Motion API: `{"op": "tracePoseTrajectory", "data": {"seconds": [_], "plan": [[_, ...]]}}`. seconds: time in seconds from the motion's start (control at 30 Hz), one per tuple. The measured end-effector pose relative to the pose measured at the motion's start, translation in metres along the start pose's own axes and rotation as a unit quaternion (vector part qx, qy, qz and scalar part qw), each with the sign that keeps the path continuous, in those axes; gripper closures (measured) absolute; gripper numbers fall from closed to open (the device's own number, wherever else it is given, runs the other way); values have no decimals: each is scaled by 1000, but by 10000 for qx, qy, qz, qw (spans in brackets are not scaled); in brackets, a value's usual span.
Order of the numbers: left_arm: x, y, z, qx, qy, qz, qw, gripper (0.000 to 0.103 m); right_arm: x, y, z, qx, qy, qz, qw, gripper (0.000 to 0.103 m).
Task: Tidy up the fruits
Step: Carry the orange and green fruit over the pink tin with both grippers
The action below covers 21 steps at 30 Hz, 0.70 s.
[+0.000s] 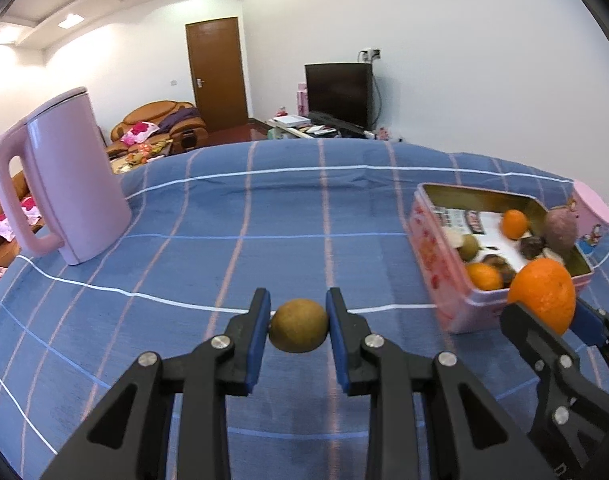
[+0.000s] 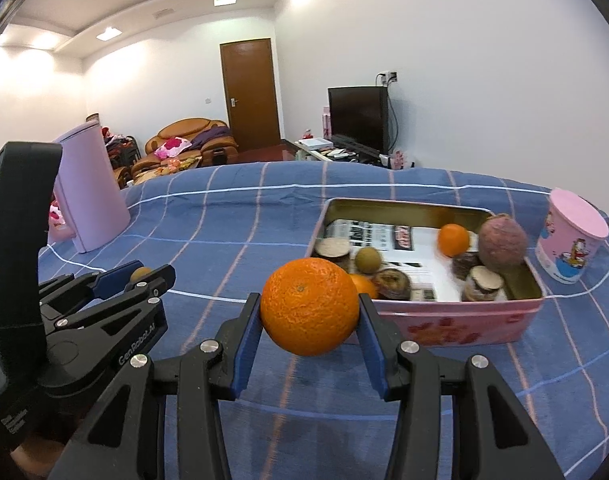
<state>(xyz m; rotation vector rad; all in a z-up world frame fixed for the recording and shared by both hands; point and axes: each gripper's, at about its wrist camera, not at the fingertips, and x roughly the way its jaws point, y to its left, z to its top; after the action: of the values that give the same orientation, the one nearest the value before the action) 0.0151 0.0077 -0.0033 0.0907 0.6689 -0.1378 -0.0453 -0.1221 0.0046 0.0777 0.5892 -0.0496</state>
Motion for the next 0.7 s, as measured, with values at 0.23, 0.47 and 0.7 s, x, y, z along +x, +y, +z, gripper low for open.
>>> {"op": "tracePoseTrajectory", "data": {"seconds": [0.23, 0.47, 0.7], "plan": [[-8, -32, 2, 182, -72, -166, 9997, 73, -11, -33, -1, 149, -81, -157, 9997, 55], [-17, -62, 7, 293, -173, -357, 9988, 73, -21, -67, -1, 283, -169, -362, 9988, 55], [-19, -90, 6, 404, -153, -514, 9977, 73, -28, -94, -2, 467, -208, -497, 9975, 55]]}}
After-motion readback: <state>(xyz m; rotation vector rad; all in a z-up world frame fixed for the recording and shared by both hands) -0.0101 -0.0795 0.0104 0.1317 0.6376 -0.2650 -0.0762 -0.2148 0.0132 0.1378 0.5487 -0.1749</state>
